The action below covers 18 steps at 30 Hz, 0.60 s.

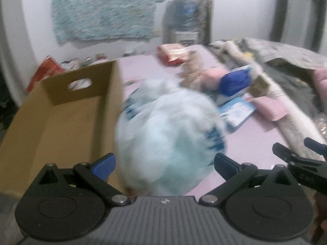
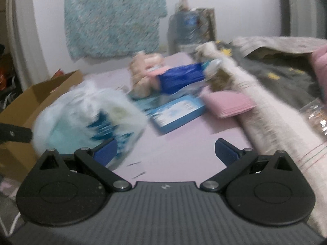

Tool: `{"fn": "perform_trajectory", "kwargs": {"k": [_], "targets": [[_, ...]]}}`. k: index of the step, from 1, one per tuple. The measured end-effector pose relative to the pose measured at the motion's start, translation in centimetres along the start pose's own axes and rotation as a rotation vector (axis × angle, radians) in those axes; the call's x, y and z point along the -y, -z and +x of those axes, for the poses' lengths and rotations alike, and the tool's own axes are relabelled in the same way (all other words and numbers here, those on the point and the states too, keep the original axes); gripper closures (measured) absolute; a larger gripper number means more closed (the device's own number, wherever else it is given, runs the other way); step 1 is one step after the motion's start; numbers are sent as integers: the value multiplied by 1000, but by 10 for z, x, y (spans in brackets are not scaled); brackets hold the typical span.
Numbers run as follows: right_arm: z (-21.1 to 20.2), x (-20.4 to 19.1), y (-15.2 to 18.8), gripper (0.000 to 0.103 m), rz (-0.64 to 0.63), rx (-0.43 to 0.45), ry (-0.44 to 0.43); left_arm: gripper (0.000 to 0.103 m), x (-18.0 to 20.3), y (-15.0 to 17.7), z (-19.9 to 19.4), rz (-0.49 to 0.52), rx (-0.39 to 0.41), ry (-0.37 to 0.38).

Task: Organize soft objects
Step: 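Move the right tool to the pink sponge and close on it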

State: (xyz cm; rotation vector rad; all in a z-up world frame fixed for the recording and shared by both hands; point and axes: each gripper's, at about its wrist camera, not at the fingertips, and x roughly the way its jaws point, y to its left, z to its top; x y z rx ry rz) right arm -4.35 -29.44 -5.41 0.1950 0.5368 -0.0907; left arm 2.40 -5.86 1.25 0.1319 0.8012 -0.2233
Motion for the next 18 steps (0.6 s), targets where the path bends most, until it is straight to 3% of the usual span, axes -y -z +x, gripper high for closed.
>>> {"fn": "perform_trajectory", "kwargs": {"k": [6,8,13,18], "targets": [[17,66,-24,1,96,60,24,7,30,-25,19,19,44,97],[28,92,-35,1,171,55,-30,11,40,-34,28,22,53,116],[68,145,-39,2,445,-13,-135,22,58,-48,49,12,70,155],[118,165,-30,12,633,-109,-125,34,72,-55,68,27,50,191]]}}
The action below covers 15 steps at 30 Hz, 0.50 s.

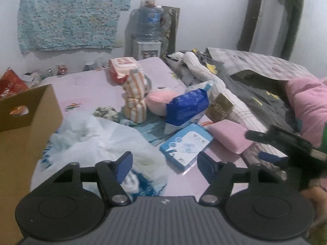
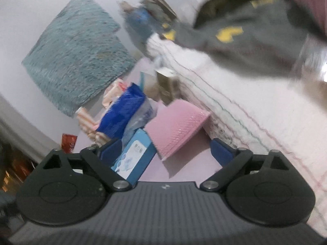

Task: Organize soft objects
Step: 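Move the right tool to the pink sponge and close on it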

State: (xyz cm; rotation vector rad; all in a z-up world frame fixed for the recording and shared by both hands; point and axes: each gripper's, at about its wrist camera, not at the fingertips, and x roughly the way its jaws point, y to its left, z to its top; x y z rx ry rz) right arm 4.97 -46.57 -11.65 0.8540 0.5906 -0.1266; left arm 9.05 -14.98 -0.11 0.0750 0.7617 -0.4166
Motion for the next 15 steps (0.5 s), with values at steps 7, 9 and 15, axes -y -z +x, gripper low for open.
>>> {"fn": "perform_trajectory", "kwargs": {"k": [7,9,15], "targets": [[41,6,-3,47,96,14,13,40,0,1,10,-18,-2,62],[46,10,-1,66,137,-2,-7,41,-3,1,11,-29,-8,73],[25,11,24,82,210,2,-79,49,-10,4,6,-42,-21,91]]}}
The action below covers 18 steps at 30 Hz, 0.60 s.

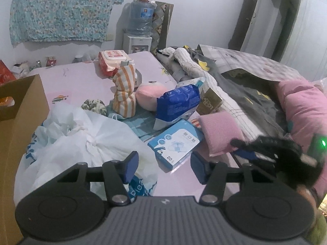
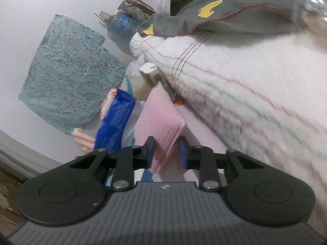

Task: Organize soft objects
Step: 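Move the right tool to the pink sponge and close on it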

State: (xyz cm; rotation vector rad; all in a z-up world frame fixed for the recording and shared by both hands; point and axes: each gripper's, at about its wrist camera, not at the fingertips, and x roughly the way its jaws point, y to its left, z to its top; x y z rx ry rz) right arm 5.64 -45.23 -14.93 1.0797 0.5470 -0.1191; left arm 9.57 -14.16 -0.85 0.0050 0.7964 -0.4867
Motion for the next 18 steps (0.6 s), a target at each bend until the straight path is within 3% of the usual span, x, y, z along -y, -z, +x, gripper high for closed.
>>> {"fn": "perform_trajectory", "kwargs": {"k": [3,10,14,15,16,18], "targets": [[-15,1,24,87,9,-35,-14,51,-2,2,-2,-12,-13,18],[-39,0,75,88,4,-162,-35,54,2,12,-11,13,-22,53],[-59,-15,73,84,-110,-94,-11,54,4,16,-14,21,-20,59],[-62,-20,68,76,-148,-59,2,54,3,16,-14,21,-21,61],[-60,-24,62,59,-176,-37,13,54,3,17,-15,20,-23,63],[-55,-28,47,34,-225,17,38,54,3,17,-15,20,-25,64]]}}
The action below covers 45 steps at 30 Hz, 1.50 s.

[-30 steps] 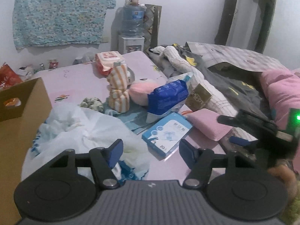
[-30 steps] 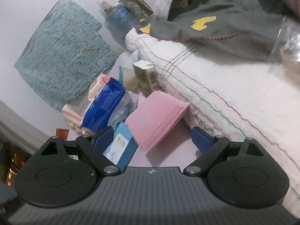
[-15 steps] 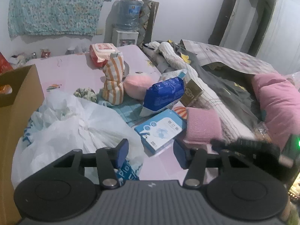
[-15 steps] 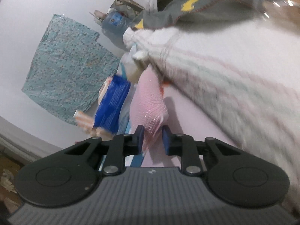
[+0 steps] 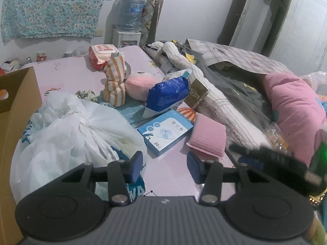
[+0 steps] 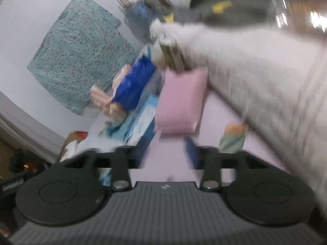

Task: Organize soft objects
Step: 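Move the right tool to the pink sponge and close on it, then lift the pink sponge with the right tool toward the cardboard box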

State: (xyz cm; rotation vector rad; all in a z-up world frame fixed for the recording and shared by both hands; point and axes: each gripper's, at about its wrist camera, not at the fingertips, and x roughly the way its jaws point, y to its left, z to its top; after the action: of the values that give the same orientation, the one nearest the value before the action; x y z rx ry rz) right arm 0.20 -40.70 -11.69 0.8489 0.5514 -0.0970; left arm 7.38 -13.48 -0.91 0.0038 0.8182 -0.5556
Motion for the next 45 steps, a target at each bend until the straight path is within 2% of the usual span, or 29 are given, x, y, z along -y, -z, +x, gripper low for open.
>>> {"fn": "perform_trajectory", "kwargs": {"k": [1,2,4,8,9,11,13,19,23,25,27,28,32,34,39,42,45], "targets": [[6,-1,-7,25,-23,26,20,54,0,1,-1,1,1,0],[13,0,-14,24,-42,37,29,54,0,1,-2,0,2,-3],[32,3,-28,22,-57,36,45,54,-1,1,-2,0,3,-10],[79,17,-48,22,-39,-18,55,54,-1,1,0,1,-7,-16],[85,20,-47,25,-47,-29,59,54,0,1,1,2,-10,-17],[94,18,-46,43,-78,-35,87,54,0,1,3,7,-12,-17],[92,20,-42,58,-67,-44,50,54,2,0,5,14,-14,-14],[67,29,-33,66,-26,-92,-14,54,10,0,12,37,-32,3],[40,29,-26,67,-10,-125,-81,53,13,1,12,50,-46,28],[33,30,-21,67,-1,-143,-102,50,15,2,13,56,-60,53],[28,32,-13,67,15,-166,-129,41,18,4,14,70,-79,76],[26,33,-10,67,30,-180,-148,40,21,5,15,78,-91,86],[21,31,-2,67,94,-233,-262,24,27,9,18,105,-132,144],[18,24,1,67,104,-255,-314,22,30,11,16,114,-136,164],[8,-5,1,67,65,-286,-402,23,29,13,3,117,-107,139],[4,-32,-3,67,17,-303,-446,23,15,9,-20,76,-74,137],[8,-72,-8,67,-53,-329,-500,23,-7,2,-55,38,-3,89]]}}
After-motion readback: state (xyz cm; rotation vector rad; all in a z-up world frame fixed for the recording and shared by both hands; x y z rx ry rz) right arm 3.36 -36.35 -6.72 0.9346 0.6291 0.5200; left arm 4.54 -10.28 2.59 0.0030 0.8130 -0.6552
